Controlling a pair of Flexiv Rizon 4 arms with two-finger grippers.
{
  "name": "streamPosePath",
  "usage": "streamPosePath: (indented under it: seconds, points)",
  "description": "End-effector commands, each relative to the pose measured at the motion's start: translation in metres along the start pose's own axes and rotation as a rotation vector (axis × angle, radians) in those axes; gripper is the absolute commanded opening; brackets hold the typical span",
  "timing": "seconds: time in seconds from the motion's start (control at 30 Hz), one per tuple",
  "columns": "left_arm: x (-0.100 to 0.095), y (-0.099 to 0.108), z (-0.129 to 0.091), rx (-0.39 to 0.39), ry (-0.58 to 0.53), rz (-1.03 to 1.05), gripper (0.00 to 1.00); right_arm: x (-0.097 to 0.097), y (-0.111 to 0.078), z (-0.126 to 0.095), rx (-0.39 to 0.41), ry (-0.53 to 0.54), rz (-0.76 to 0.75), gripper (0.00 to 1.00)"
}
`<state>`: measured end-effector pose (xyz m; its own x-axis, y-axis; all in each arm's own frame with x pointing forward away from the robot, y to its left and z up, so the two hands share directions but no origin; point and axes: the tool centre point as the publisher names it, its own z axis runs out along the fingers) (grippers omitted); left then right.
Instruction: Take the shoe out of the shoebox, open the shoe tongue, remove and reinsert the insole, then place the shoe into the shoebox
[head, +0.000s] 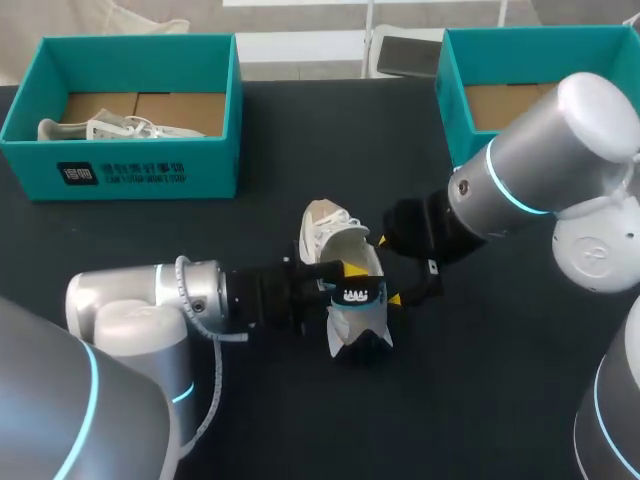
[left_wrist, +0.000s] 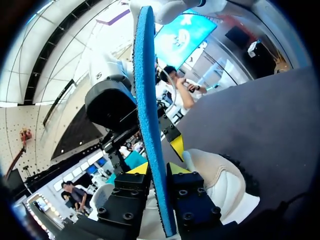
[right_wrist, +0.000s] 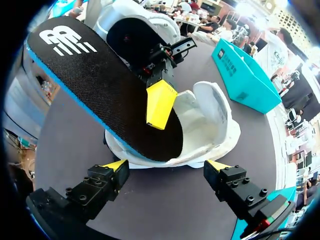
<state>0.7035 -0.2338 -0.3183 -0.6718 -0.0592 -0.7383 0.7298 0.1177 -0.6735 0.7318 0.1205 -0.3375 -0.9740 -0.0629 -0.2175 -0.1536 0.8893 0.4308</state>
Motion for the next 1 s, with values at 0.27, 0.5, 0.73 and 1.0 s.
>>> streamPosePath:
  seconds: [0.27, 0.5, 0.73, 1.0]
  points:
    - [0.001, -0.017, -0.016, -0.013, 0.001, 0.01, 0.35, 0.001, 0.001, 0.002, 0.005, -0.005, 0.001, 1.0]
    - [0.004, -0.018, -0.018, -0.025, 0.002, 0.011, 0.21, 0.001, 0.001, 0.002, 0.005, -0.005, 0.001, 1.0]
    - [0.009, -0.009, -0.013, -0.026, 0.011, 0.006, 0.0, 0.001, 0.001, 0.002, 0.005, -0.005, 0.001, 1.0]
    - [0.01, 0.015, -0.013, -0.051, 0.016, 0.026, 0.0, 0.001, 0.001, 0.002, 0.005, -0.005, 0.001, 1.0]
